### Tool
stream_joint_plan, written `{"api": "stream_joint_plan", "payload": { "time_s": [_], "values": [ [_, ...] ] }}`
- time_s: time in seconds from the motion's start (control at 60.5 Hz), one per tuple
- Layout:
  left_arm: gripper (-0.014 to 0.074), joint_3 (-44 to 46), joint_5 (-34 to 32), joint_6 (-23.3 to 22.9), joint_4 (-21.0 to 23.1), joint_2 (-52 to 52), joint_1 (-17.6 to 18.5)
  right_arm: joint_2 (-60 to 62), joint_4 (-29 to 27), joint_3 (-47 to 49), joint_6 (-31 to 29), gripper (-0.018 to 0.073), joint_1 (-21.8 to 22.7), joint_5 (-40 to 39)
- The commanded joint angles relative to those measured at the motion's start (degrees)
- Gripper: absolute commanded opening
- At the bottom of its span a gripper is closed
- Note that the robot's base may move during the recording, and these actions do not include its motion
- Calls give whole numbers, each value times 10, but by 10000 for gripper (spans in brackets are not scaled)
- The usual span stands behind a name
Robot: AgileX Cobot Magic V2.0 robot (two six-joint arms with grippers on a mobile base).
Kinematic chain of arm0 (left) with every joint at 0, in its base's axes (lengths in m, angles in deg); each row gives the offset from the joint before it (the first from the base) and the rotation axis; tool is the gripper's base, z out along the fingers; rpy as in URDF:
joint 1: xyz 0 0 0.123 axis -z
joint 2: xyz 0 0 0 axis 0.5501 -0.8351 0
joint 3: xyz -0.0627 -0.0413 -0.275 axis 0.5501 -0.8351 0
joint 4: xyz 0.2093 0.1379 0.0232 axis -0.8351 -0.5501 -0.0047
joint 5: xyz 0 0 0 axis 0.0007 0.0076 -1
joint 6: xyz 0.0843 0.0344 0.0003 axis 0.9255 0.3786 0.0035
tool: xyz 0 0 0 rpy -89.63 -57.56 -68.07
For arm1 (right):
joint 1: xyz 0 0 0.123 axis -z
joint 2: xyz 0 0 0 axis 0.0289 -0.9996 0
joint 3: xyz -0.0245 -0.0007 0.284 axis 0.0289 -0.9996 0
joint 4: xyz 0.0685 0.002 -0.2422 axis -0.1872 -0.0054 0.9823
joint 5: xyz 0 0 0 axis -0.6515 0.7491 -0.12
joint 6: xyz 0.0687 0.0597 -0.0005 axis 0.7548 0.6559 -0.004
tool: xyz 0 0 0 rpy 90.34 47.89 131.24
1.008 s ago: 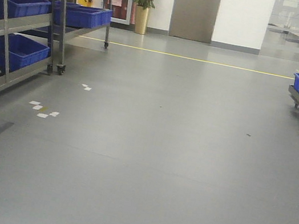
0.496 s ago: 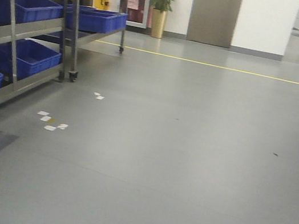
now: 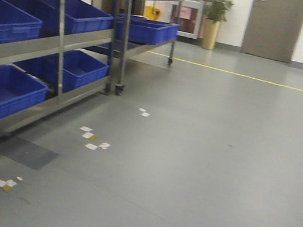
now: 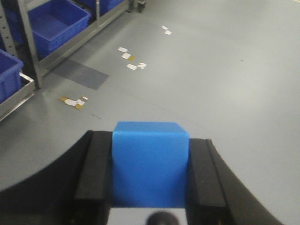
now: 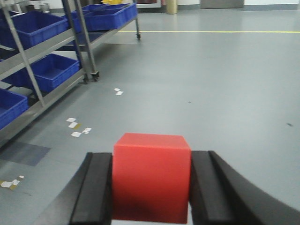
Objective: Sort and place red and blue blocks on shelf
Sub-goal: 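Drive along the aisle toward the shelf of blue bins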
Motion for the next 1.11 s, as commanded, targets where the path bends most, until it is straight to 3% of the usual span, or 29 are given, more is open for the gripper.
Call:
{"api": "stream_joint_plan", "payload": {
  "time_s": [0.0, 1.09],
  "values": [
    [124, 17, -45, -2, -5, -8, -1, -5, 6, 19, -2, 57, 4, -55],
    [124, 17, -45, -2, -5, -8, -1, -5, 6, 19, -2, 57, 4, -55]
  ]
}}
